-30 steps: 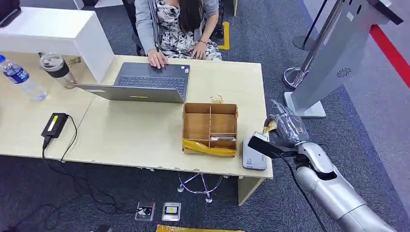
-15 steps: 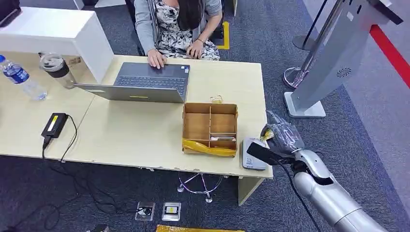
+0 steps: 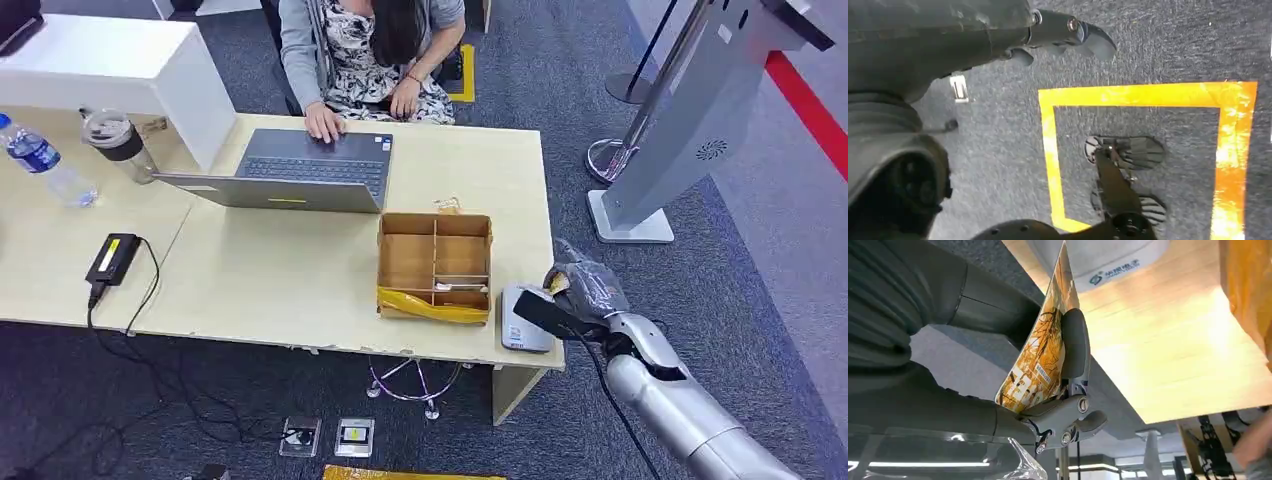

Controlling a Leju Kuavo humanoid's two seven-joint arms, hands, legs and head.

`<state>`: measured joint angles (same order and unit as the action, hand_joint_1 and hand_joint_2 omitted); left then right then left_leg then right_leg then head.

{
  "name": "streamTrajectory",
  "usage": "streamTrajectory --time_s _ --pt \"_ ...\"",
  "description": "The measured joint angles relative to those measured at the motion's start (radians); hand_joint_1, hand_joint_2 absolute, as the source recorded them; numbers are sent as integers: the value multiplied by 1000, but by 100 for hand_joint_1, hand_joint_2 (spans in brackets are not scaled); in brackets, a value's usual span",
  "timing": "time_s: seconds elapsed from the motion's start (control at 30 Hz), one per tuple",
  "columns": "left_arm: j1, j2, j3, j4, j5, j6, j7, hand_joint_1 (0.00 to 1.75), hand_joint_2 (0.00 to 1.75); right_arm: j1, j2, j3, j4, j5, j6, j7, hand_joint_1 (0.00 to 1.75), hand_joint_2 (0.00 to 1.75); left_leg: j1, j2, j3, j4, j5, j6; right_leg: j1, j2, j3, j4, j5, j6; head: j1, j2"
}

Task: Pass the card to the sensor for recognition and then transmit it.

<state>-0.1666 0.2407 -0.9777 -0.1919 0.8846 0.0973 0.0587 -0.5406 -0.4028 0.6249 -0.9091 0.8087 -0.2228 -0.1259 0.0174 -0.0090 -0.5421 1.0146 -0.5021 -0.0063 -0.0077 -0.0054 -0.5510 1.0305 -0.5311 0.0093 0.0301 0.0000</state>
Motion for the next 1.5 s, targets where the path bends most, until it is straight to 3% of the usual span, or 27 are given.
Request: streamTrajectory --time_s 0.43,0.97,1.13,1.27,1.5 --pt "0 15 -3 0 1 -5 -32 0 0 65 -18 3 -66 7 28 53 175 175 0 0 0 0 0 0 0 0 0 0 0 0 0 0" --pt "1 35 -4 0 23 -9 40 0 0 71 -26 3 -100 1 51 51 175 175 0 0 1 0 1 -1 0 1 1 0 1 -1 0 0" --pt "1 36 -4 0 14 -5 38 0 0 -4 -25 2 -100 -4 57 34 175 175 0 1 1 0 1 -1 0 1 0 1 1 -1 0 0" --pt "0 35 -4 0 20 -3 37 0 0 -95 -10 3 -100 -5 103 8 175 175 0 1 0 0 1 -1 0 1 -1 2 1 0 0 0" --pt "-2 32 -4 0 12 -13 42 0 0 -351 98 31 -64 32 153 -5 175 175 0 2 -2 0 3 -3 0 2 -4 4 2 -1 -1 0"
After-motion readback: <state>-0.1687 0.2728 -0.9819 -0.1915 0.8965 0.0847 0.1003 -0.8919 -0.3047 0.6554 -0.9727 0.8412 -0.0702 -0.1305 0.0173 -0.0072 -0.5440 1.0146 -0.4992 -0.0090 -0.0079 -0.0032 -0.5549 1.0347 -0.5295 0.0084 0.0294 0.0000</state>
